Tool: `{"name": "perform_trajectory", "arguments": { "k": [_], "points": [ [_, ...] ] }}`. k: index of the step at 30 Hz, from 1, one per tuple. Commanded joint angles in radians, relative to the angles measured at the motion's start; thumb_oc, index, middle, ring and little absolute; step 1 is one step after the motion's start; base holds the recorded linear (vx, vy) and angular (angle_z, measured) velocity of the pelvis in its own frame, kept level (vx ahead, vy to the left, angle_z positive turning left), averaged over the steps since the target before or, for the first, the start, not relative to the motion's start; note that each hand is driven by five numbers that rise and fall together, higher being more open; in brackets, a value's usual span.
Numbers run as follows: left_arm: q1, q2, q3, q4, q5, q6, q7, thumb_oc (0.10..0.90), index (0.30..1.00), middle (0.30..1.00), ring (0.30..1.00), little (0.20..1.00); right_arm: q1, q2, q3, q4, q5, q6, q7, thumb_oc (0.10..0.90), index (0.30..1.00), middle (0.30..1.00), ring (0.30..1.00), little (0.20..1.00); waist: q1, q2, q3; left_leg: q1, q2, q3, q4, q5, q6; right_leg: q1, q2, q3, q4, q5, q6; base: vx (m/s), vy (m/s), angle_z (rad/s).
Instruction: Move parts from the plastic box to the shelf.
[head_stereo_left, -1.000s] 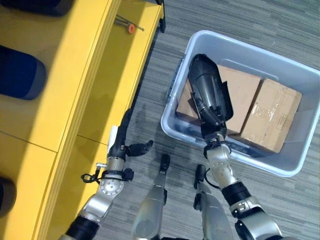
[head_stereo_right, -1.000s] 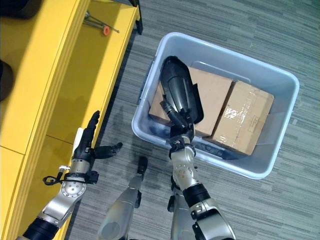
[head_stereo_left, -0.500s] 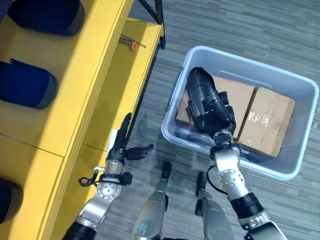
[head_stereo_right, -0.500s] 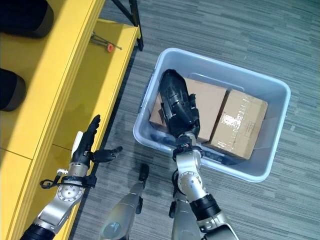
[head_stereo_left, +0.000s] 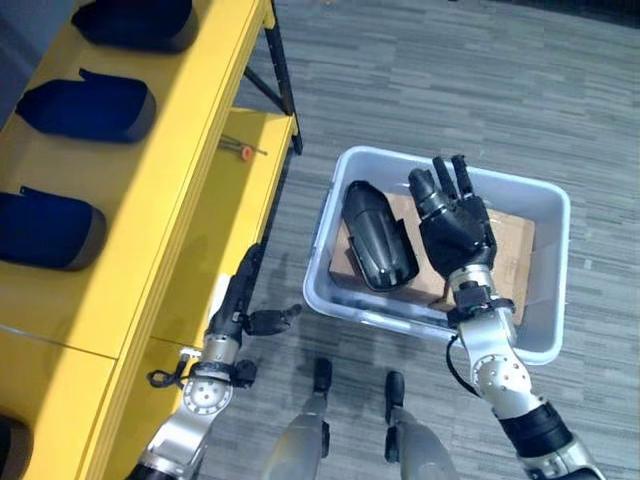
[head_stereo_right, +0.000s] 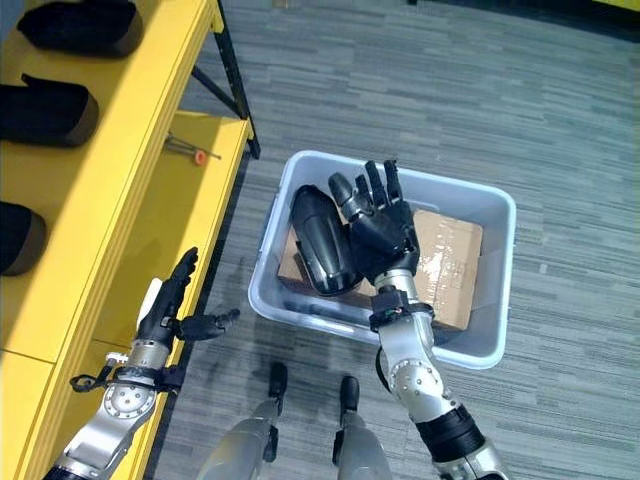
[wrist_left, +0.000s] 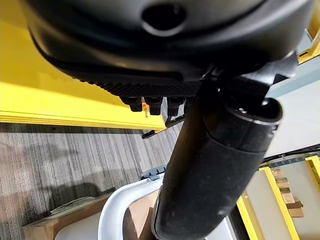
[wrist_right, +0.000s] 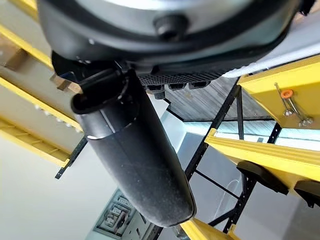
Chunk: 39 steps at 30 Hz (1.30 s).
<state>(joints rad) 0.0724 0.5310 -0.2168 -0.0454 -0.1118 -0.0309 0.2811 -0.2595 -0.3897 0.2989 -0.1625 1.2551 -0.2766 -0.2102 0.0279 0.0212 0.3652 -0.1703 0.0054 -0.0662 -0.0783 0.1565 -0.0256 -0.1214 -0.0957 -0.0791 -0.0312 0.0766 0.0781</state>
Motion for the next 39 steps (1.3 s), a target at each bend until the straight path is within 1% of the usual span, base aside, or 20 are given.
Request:
{"name": "perform_trajectory", "arguments": {
  "k": [1,2,3,4,5,7,10,12,13,16,17,20,21,22,23,25,28,29,37,39],
  "points": [
    [0.032,0.057,0.060,-0.050,0.017,-0.089,0.000,0.900,1.000,1.000,1.000,1.000,0.007,-0.018,-0.041,-0.107,-0.153,-0.017,0.078,0.900,1.000,1.000,1.000,1.000,-0.003,-0.070,-0.163,0.038,0.086,0.024,-0.009,-0.064,-0.058,-0.005,-0.144,0.015,0.020,0.011,0.093,0.00,-0.021,-0.09],
    [0.035,0.061,0.065,-0.049,0.020,-0.094,-0.003,0.900,1.000,1.000,1.000,1.000,0.008,-0.049,-0.067,-0.102,-0.223,-0.008,0.065,0.900,1.000,1.000,1.000,1.000,-0.006,-0.070,-0.164,0.038,0.089,0.026,-0.009,-0.063,-0.059,-0.006,-0.143,0.015,0.020,0.011,0.093,0.00,-0.015,-0.06],
    [0.034,0.061,0.065,-0.049,0.020,-0.094,-0.003,0.900,1.000,1.000,1.000,1.000,0.009,-0.049,-0.067,-0.104,-0.225,-0.007,0.064,0.900,1.000,1.000,1.000,1.000,-0.005,-0.069,-0.163,0.039,0.089,0.026,-0.009,-0.063,-0.060,-0.006,-0.142,0.016,0.020,0.011,0.092,0.00,-0.029,-0.04],
    [0.044,0.068,0.078,-0.044,0.026,-0.108,-0.010,0.900,1.000,1.000,1.000,1.000,0.007,-0.126,-0.124,-0.080,-0.391,0.015,0.061,0.900,1.000,1.000,1.000,1.000,-0.012,-0.068,-0.165,0.037,0.094,0.027,-0.009,-0.062,-0.062,-0.008,-0.140,0.017,0.017,0.011,0.093,0.00,-0.018,-0.05],
    [0.044,0.068,0.078,-0.044,0.026,-0.108,-0.010,0.900,1.000,1.000,1.000,1.000,0.007,-0.126,-0.124,-0.081,-0.393,0.015,0.060,0.900,1.000,1.000,1.000,1.000,-0.012,-0.067,-0.165,0.038,0.094,0.027,-0.009,-0.063,-0.062,-0.007,-0.140,0.017,0.017,0.011,0.092,0.00,-0.028,-0.06],
    [0.048,0.083,0.074,-0.048,0.021,-0.127,-0.021,0.900,1.000,1.000,1.000,1.000,-0.017,-0.200,-0.138,0.000,-0.506,0.036,0.016,0.900,1.000,1.000,1.000,1.000,-0.014,-0.066,-0.163,0.038,0.097,0.028,-0.009,-0.060,-0.064,-0.006,-0.136,0.018,0.014,0.011,0.092,-0.01,-0.026,-0.05],
    [0.043,0.102,0.062,-0.046,0.013,-0.144,-0.027,0.900,1.000,1.000,1.000,1.000,-0.068,-0.321,-0.129,0.063,-0.767,0.083,-0.020,0.900,1.000,1.000,1.000,1.000,-0.019,-0.063,-0.156,0.039,0.105,0.036,-0.009,-0.056,-0.067,-0.015,-0.127,0.026,0.017,0.011,0.091,-0.01,-0.017,-0.03],
    [0.030,0.110,0.046,-0.048,0.019,-0.156,-0.034,0.900,1.000,1.000,1.000,1.000,-0.107,-0.379,-0.112,0.119,-0.947,0.114,-0.040,0.900,1.000,1.000,1.000,1.000,-0.017,-0.060,-0.151,0.039,0.110,0.034,-0.009,-0.054,-0.070,-0.018,-0.121,0.028,0.022,0.006,0.088,-0.02,-0.047,-0.08],
    [0.021,0.110,0.036,-0.049,0.019,-0.166,-0.034,0.900,1.000,1.000,1.000,1.000,-0.127,-0.385,-0.109,0.150,-0.986,0.110,-0.068,0.900,1.000,1.000,1.000,1.000,-0.016,-0.056,-0.146,0.040,0.113,0.033,-0.009,-0.053,-0.071,-0.018,-0.118,0.030,0.025,0.003,0.086,-0.02,-0.043,-0.10],
    [-0.001,0.112,0.022,-0.045,0.024,-0.181,-0.028,0.900,1.000,1.000,1.000,1.000,-0.183,-0.466,-0.080,0.212,-1.243,0.147,-0.086,0.900,1.000,1.000,1.000,1.000,-0.014,-0.047,-0.128,0.036,0.122,0.032,-0.007,-0.047,-0.075,-0.028,-0.107,0.031,0.040,-0.008,0.081,-0.04,-0.048,-0.10],
    [-0.016,0.109,0.011,-0.042,0.030,-0.192,-0.026,0.900,1.000,1.000,1.000,1.000,-0.223,-0.514,-0.054,0.254,-1.351,0.157,-0.097,0.900,1.000,1.000,1.000,1.000,-0.012,-0.046,-0.120,0.033,0.127,0.033,-0.005,-0.043,-0.078,-0.032,-0.103,0.033,0.044,-0.012,0.078,-0.06,-0.061,-0.07],
    [-0.028,0.109,-0.001,-0.037,0.040,-0.201,-0.020,0.900,1.000,1.000,1.000,1.000,-0.299,-0.599,0.007,0.326,-1.498,0.177,-0.116,0.900,1.000,1.000,1.000,1.000,-0.008,-0.040,-0.098,0.023,0.137,0.031,0.000,-0.036,-0.082,-0.047,-0.091,0.034,0.057,-0.020,0.072,-0.07,-0.064,-0.02],
    [-0.040,0.120,-0.012,-0.031,0.046,-0.211,-0.016,0.900,1.000,1.000,1.000,1.000,-0.373,-0.697,0.107,0.389,-1.678,0.195,-0.115,0.900,1.000,1.000,1.000,1.000,0.000,-0.035,-0.078,0.013,0.143,0.029,0.006,-0.031,-0.086,-0.065,-0.084,0.039,0.075,-0.025,0.070,-0.07,-0.049,-0.04],
    [-0.041,0.116,-0.011,-0.029,0.046,-0.211,-0.016,0.900,1.000,1.000,1.000,1.000,-0.384,-0.697,0.118,0.396,-1.681,0.194,-0.118,0.900,1.000,1.000,1.000,1.000,-0.002,-0.032,-0.077,0.012,0.144,0.030,0.007,-0.031,-0.086,-0.067,-0.083,0.040,0.078,-0.026,0.069,-0.11,-0.053,-0.07],
    [-0.056,0.124,-0.019,-0.026,0.056,-0.213,-0.008,0.900,1.000,1.000,1.000,1.000,-0.440,-0.750,0.191,0.418,-1.790,0.204,-0.105,0.900,1.000,1.000,1.000,1.000,0.003,-0.031,-0.057,-0.003,0.146,0.031,0.021,-0.030,-0.087,-0.086,-0.078,0.041,0.096,-0.032,0.066,-0.09,-0.036,-0.04],
    [-0.067,0.118,-0.022,-0.019,0.064,-0.213,-0.003,0.900,1.000,1.000,1.000,1.000,-0.489,-0.766,0.242,0.426,-1.828,0.210,-0.098,0.900,1.000,1.000,1.000,1.000,0.000,-0.026,-0.045,-0.014,0.148,0.031,0.033,-0.031,-0.088,-0.101,-0.076,0.042,0.114,-0.036,0.064,-0.08,-0.034,-0.02],
    [-0.095,0.127,-0.040,-0.007,0.090,-0.210,0.009,0.900,1.000,1.000,1.000,1.000,-0.614,-0.826,0.395,0.480,-1.991,0.225,-0.091,0.900,1.000,1.000,1.000,1.000,0.012,-0.017,-0.002,-0.058,0.151,0.023,0.069,-0.031,-0.089,-0.151,-0.073,0.041,0.169,-0.052,0.057,-0.12,-0.052,-0.02],
    [-0.102,0.124,-0.038,-0.005,0.100,-0.209,0.014,0.900,1.000,1.000,1.000,1.000,-0.680,-0.845,0.467,0.490,-2.044,0.227,-0.089,0.900,1.000,1.000,1.000,1.000,0.006,-0.010,0.016,-0.082,0.150,0.021,0.087,-0.031,-0.089,-0.180,-0.070,0.041,0.198,-0.061,0.055,-0.11,-0.058,-0.01],
    [-0.113,0.132,-0.036,0.003,0.116,-0.205,0.032,0.900,1.000,1.000,1.000,1.000,-0.879,-0.885,0.678,0.491,-2.200,0.238,-0.088,0.900,1.000,1.000,1.000,1.000,0.017,-0.001,0.059,-0.150,0.149,0.017,0.119,-0.026,-0.093,-0.266,-0.067,0.040,0.271,-0.076,0.047,-0.06,-0.050,0.05],
    [-0.120,0.134,-0.033,0.009,0.122,-0.205,0.049,0.900,1.000,1.000,1.000,1.000,-0.950,-0.888,0.745,0.475,-2.249,0.242,-0.093,0.900,1.000,1.000,1.000,1.000,0.029,-0.006,0.074,-0.176,0.149,0.012,0.128,-0.023,-0.095,-0.292,-0.066,0.034,0.293,-0.082,0.044,-0.06,-0.086,0.07]
  ]
}}
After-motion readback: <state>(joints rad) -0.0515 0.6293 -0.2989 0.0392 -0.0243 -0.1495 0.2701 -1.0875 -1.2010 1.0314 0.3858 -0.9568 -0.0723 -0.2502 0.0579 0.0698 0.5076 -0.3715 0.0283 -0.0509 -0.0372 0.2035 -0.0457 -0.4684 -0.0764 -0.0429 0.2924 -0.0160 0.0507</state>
